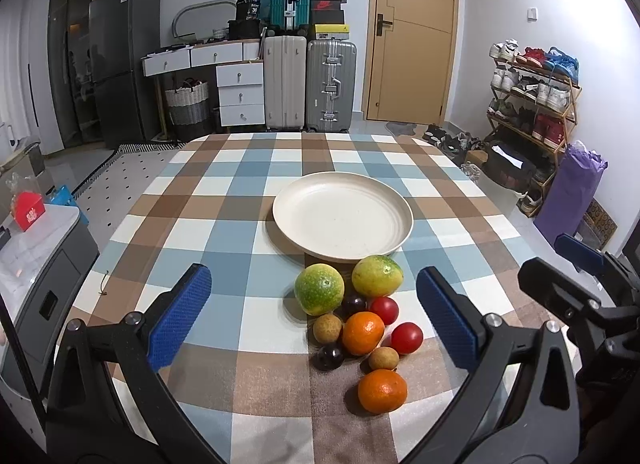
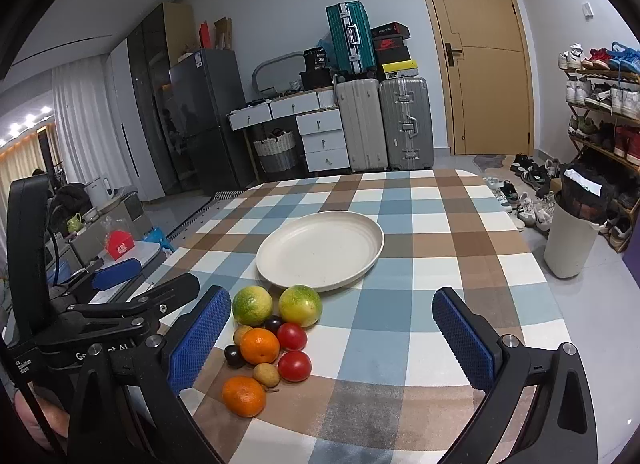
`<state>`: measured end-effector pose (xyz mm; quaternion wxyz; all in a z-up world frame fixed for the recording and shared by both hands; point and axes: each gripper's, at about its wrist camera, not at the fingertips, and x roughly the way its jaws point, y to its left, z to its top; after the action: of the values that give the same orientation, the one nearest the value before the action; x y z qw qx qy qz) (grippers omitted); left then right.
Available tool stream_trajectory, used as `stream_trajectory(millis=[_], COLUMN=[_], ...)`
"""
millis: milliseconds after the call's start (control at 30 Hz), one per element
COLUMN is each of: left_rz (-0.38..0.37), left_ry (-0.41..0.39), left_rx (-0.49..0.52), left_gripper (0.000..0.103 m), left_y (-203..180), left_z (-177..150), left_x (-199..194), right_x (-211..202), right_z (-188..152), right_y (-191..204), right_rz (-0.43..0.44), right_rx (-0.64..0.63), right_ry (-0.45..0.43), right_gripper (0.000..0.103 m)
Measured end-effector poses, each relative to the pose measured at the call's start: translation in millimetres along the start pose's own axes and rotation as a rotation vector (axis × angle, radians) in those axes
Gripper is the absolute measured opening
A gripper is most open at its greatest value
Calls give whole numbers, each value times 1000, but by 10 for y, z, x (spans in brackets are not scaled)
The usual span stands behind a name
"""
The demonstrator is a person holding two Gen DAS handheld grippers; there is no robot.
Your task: Organize fruits
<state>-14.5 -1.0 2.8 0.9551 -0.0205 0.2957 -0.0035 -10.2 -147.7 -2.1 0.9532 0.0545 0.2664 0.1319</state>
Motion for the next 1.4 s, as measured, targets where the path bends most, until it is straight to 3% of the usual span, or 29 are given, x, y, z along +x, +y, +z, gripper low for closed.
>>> stream_trajectory(millis=[1400], left_rz=[17], left_ry=[47], left_rx=[-15], left_gripper=[102], left_y=[32], left_z=[-103], left_x=[143], right_x=[27], right_z=[-46], right_y=[-26], right_rz=[16], right_rx=[11], right_ry=[10], right_gripper=[103])
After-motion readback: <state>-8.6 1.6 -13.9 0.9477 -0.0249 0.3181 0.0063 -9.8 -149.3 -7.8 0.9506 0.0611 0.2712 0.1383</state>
